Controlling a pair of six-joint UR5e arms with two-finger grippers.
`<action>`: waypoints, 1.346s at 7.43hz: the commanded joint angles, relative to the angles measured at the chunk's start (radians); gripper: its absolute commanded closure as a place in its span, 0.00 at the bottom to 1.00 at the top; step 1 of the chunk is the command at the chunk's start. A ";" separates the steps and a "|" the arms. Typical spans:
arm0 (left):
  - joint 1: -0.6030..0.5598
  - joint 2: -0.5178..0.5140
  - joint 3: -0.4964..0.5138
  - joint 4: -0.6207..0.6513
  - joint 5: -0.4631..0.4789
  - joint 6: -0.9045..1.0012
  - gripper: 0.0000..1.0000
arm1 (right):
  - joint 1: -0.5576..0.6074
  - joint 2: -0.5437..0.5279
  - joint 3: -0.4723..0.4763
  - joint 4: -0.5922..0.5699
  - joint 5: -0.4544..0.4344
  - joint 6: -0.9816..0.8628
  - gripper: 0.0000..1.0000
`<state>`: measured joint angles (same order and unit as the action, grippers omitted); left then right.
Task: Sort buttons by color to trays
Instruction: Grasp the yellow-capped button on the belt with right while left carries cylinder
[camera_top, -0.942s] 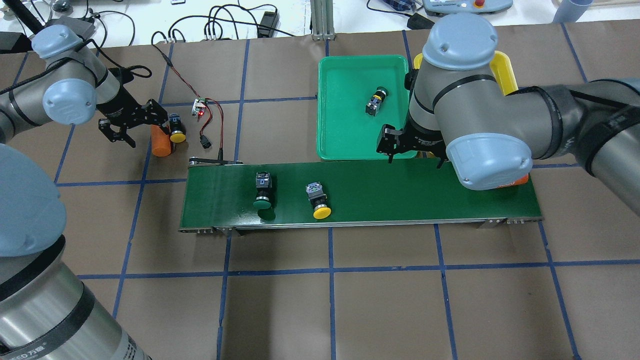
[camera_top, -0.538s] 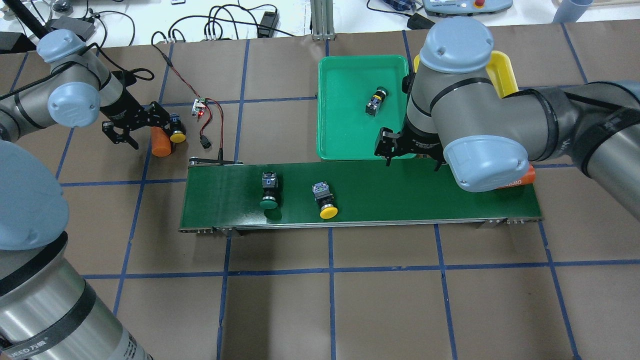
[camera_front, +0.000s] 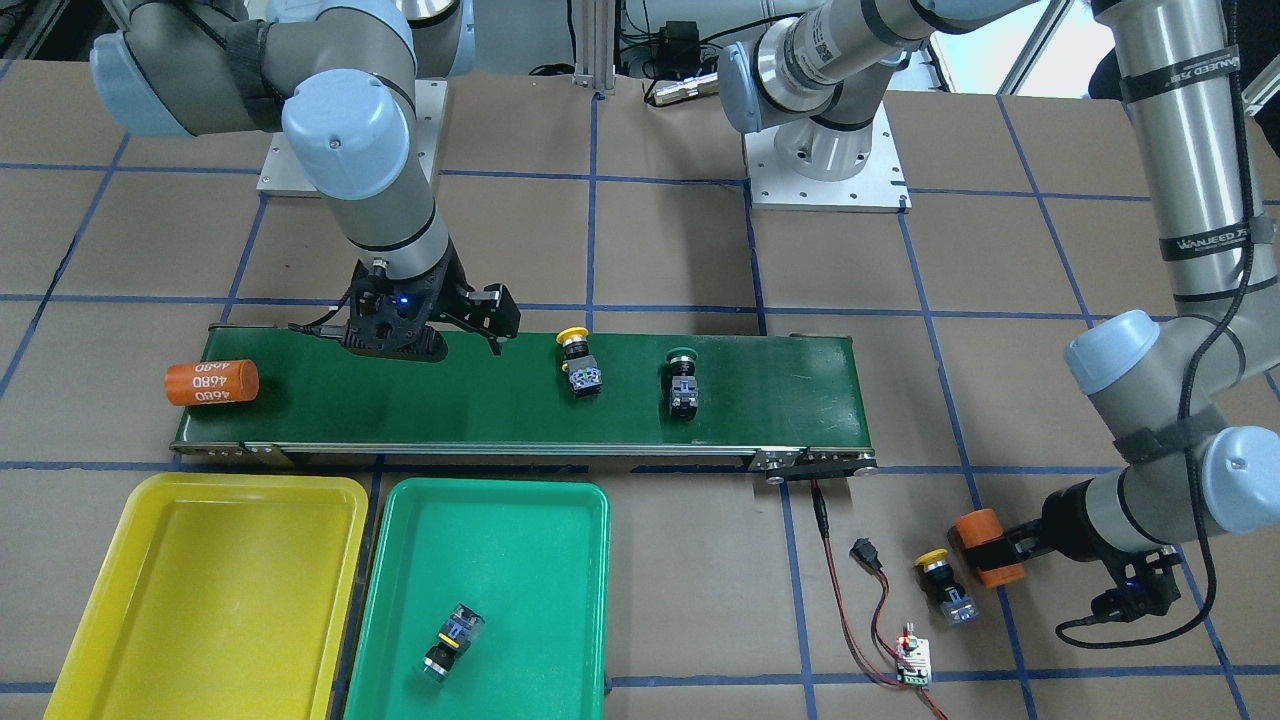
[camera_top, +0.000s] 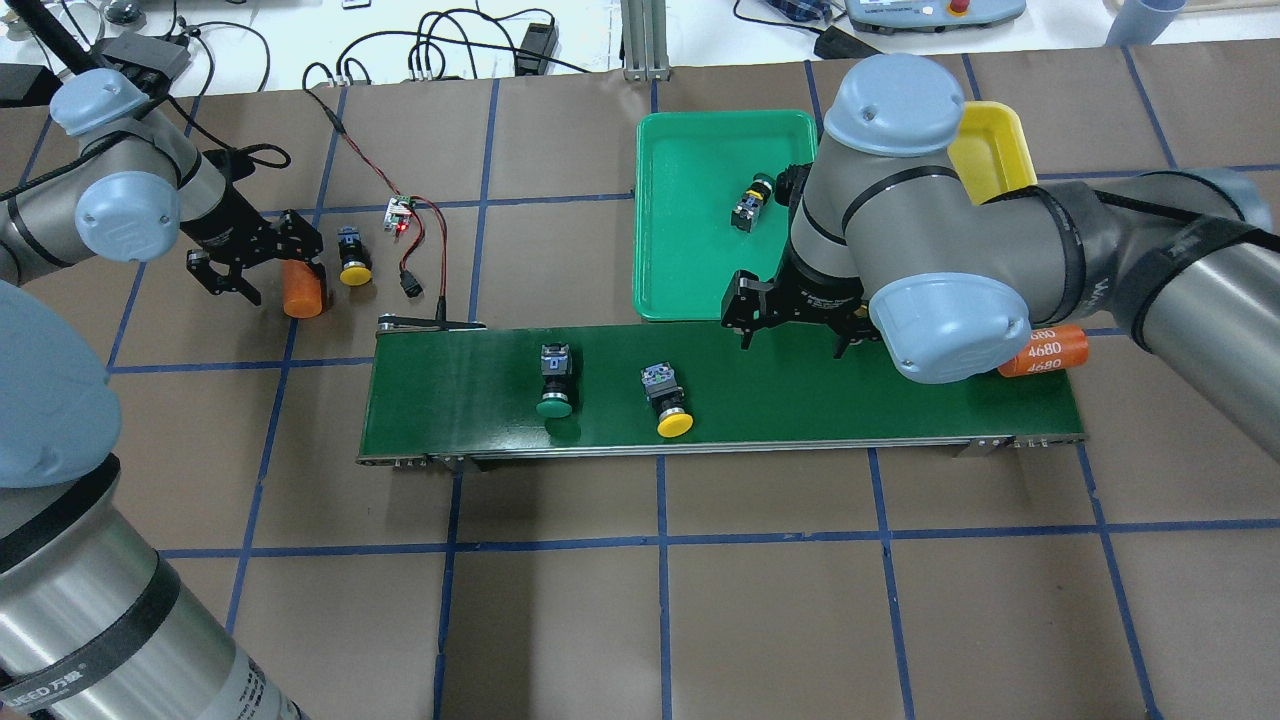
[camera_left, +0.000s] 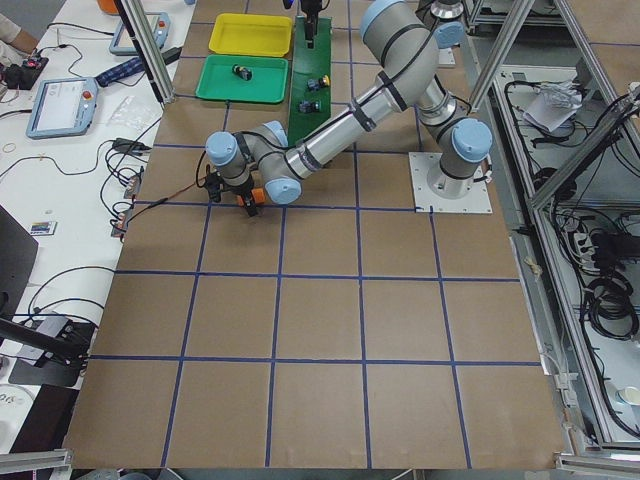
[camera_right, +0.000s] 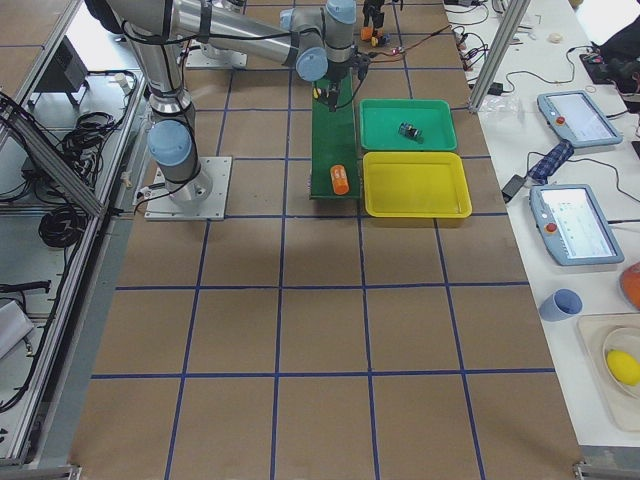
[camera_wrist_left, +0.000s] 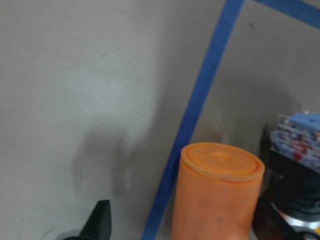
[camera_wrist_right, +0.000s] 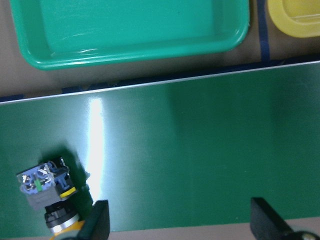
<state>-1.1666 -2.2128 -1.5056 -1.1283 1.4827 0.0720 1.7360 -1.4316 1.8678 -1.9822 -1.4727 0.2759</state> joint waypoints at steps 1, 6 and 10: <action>0.002 0.002 -0.005 -0.004 -0.001 0.005 0.00 | 0.022 0.032 -0.001 -0.030 0.025 0.006 0.00; 0.007 0.027 -0.028 0.001 0.050 0.038 1.00 | 0.079 0.063 0.001 -0.081 0.009 0.059 0.00; -0.018 0.239 -0.120 -0.160 0.042 0.164 1.00 | 0.146 0.134 -0.001 -0.118 -0.074 0.060 0.00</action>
<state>-1.1782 -2.0626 -1.5798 -1.2199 1.5310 0.1746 1.8743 -1.3101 1.8675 -2.0935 -1.5277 0.3435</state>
